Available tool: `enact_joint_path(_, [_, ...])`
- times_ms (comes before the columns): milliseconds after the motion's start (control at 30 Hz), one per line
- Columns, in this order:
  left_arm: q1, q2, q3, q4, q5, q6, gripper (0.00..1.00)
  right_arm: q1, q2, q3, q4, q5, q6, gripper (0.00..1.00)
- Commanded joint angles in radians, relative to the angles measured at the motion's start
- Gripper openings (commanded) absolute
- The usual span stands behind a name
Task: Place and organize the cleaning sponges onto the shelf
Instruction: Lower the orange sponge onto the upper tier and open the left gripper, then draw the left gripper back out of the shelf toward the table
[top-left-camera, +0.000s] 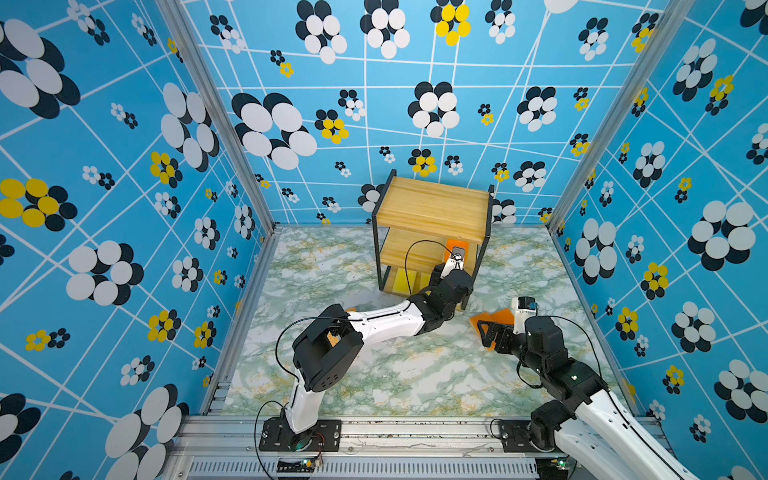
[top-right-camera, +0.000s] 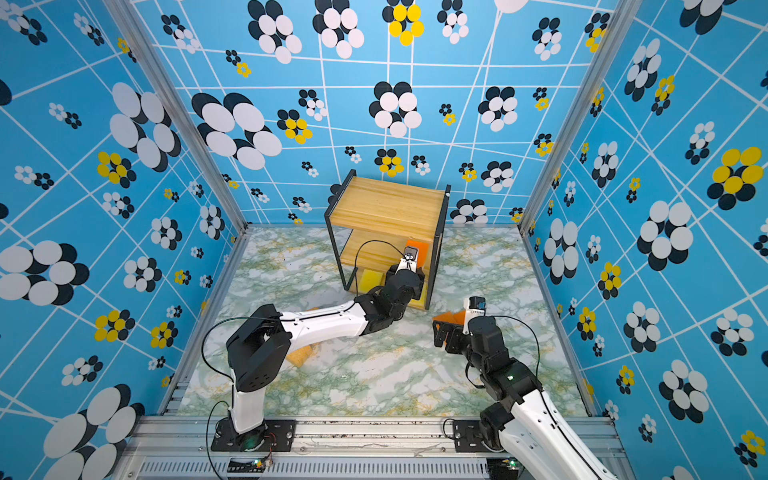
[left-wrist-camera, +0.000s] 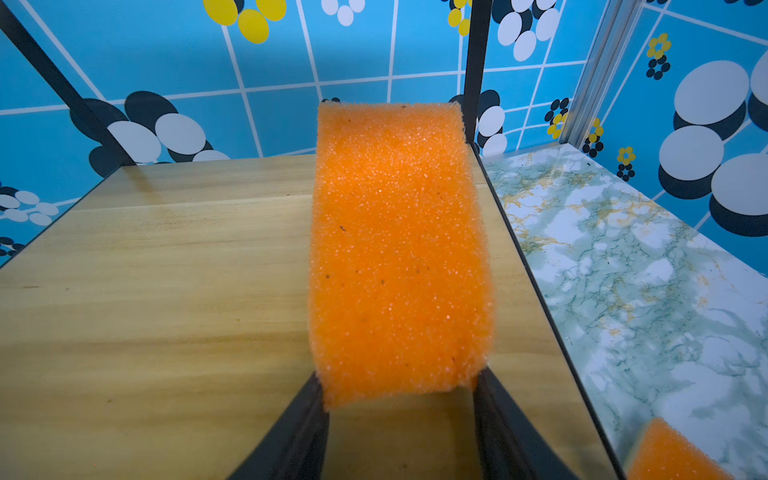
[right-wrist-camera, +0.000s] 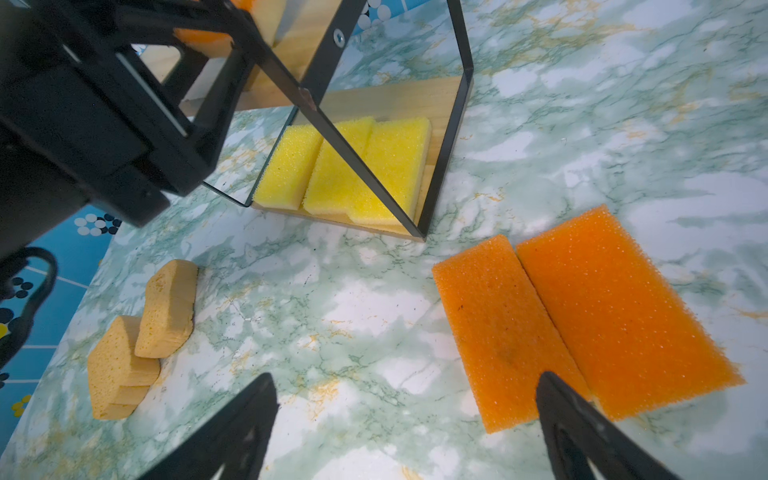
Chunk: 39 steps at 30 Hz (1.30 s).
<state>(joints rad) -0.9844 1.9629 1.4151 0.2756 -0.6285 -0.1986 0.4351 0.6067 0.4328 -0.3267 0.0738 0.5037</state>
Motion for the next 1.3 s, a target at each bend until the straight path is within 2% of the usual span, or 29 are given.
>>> enact_joint_path(0, [0.009, 0.019, 0.026, -0.003, -0.003, -0.019, 0.67, -0.007, -0.009, -0.010, -0.018, 0.011, -0.008, 0.99])
enact_joint_path(200, [0.009, 0.015, 0.010, 0.002, -0.017, -0.027, 0.90, -0.009, -0.012, -0.008, -0.021, 0.010, -0.010, 0.99])
enact_joint_path(500, [0.003, -0.015, -0.036, 0.007, -0.034, -0.036, 0.99, -0.009, -0.014, -0.002, -0.028, 0.010, -0.016, 0.99])
enact_joint_path(967, [-0.027, -0.093, -0.139, 0.028, -0.101, -0.036, 0.99, -0.011, -0.005, 0.002, -0.032, -0.005, -0.025, 0.99])
enact_joint_path(1133, [-0.048, -0.145, -0.188, 0.025, -0.133, -0.050, 0.99, -0.012, 0.054, 0.014, -0.013, -0.082, -0.037, 0.99])
enact_joint_path(1267, [-0.074, -0.189, -0.229, 0.029, -0.180, -0.046, 0.99, -0.012, 0.105, 0.026, 0.002, -0.083, -0.035, 0.99])
